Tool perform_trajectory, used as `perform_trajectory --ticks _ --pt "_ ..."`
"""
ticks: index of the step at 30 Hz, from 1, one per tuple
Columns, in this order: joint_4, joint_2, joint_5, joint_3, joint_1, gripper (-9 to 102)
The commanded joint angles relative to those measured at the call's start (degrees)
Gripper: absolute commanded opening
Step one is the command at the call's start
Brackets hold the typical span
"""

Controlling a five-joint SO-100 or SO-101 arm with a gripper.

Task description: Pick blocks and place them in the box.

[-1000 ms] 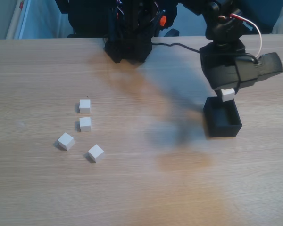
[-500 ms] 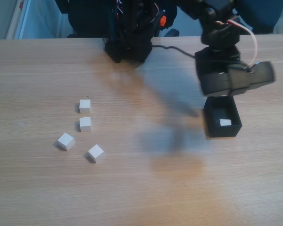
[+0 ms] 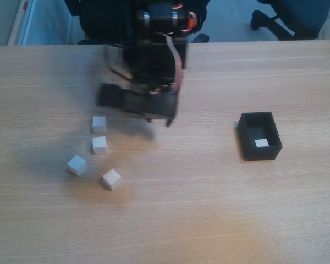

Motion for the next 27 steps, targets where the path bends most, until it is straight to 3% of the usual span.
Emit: perform_trajectory --ticks 1,13,27 --pt "-2.72 -1.58 0.62 -2.11 6.24 14" --pt "-14.85 -19.51 4.83 -13.01 14.33 17" --pt "-17.84 -30.76 5.01 -21.09 13.01 17"
